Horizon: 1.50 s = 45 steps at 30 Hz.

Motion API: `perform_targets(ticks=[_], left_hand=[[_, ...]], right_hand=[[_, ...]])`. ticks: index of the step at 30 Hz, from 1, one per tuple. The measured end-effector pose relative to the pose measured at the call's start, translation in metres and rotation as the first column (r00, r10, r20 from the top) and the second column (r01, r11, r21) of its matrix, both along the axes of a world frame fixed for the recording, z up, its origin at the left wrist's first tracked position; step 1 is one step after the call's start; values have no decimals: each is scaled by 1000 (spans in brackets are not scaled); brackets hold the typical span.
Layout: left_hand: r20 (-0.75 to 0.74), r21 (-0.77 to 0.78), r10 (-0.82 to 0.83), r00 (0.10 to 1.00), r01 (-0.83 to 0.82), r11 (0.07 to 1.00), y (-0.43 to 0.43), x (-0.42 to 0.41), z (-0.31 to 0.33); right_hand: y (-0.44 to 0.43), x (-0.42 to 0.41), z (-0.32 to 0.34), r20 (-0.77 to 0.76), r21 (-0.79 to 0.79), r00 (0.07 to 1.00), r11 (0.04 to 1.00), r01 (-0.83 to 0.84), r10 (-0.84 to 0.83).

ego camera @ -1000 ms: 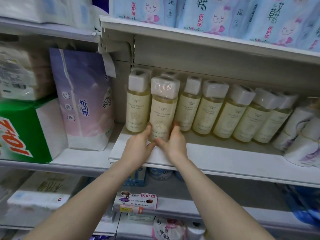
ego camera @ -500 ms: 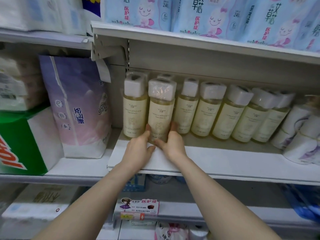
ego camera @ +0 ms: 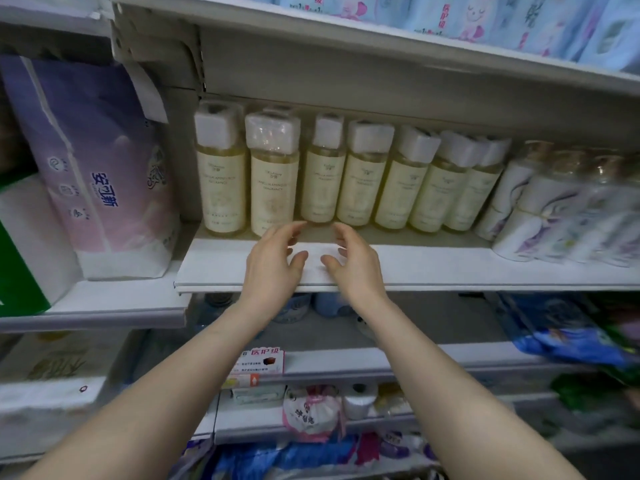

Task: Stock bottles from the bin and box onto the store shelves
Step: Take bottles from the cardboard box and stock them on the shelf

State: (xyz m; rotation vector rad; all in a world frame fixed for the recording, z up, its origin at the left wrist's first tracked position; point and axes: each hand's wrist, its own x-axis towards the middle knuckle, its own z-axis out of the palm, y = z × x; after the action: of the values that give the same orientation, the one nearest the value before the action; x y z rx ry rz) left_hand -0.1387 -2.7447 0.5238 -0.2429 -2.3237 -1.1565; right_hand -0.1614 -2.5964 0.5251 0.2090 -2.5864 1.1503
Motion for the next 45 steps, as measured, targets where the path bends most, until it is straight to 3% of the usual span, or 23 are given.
perform_targets(ticks=[11, 17, 29, 45], left_hand=[[-49, 4, -99, 994, 99, 995, 138, 40, -8], [-78, -73, -91, 993, 85, 994, 230, 66, -39], [151, -36, -39, 988, 45, 998, 351, 127, -130], [540, -64, -59, 840, 111, 992, 370, 164, -300]], right_hand=[[139, 62, -16, -219, -11, 976, 1000, 9, -11], [235, 92, -49, -205, 94, 978, 995, -26, 45], [363, 145, -152, 0, 49, 993, 992, -116, 116], [385, 192, -324, 408, 4, 911, 998, -67, 59]])
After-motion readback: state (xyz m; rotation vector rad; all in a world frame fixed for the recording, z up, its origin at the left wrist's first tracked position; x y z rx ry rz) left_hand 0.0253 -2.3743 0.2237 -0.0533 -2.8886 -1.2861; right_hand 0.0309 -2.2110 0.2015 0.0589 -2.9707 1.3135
